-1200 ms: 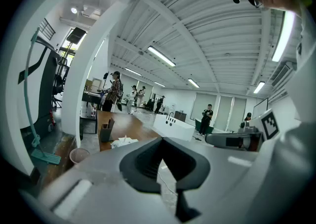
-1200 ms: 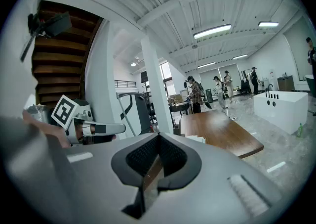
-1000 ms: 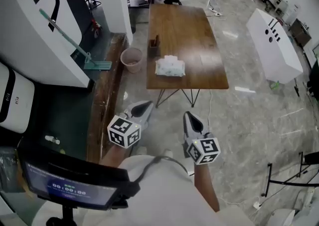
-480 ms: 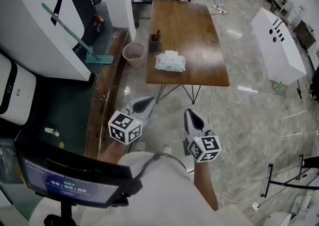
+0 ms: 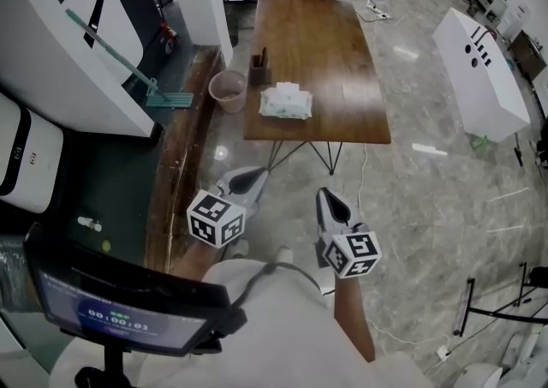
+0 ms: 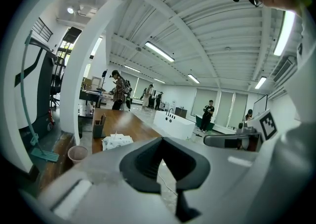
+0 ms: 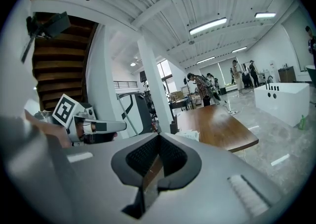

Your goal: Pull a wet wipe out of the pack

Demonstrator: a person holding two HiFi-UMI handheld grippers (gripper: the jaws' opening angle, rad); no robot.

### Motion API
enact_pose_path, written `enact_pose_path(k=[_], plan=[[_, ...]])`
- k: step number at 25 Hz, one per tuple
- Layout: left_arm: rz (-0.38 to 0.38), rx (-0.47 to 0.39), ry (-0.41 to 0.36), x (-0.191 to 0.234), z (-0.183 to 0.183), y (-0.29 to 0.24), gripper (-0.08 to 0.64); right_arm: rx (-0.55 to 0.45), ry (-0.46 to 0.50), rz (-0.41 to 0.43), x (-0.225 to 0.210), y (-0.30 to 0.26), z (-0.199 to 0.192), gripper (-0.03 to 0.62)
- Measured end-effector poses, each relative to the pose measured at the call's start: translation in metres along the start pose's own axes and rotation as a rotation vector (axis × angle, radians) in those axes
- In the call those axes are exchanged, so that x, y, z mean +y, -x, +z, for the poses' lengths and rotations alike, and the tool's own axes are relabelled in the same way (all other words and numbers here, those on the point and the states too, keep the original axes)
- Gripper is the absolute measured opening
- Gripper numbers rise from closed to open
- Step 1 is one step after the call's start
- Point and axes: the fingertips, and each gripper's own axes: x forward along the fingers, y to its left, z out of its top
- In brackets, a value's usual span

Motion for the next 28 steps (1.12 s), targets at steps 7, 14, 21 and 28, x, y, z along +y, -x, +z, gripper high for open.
enact_pose_path(k=[7,14,21,28], plan=[[-0.013,0.03,0.004,-0.02,-0.011,-0.025,0.002,0.037,-0.005,0.012,-0.023,0.014,-0.014,0.006],[-0.014,0.059,-0.002,-0.038,-0.02,-0.04,0.002,0.069,-0.02,0.008,-0.05,0.028,-0.028,0.007],[0.03,0.041,0.013,-0.04,-0.018,-0.037,0.002,0.064,-0.041,0.032,-0.06,0.036,-0.03,0.007],[0.083,0.035,0.042,-0.024,-0.025,-0.031,0.002,0.076,-0.031,0.063,-0.061,0.026,-0.029,0.006]])
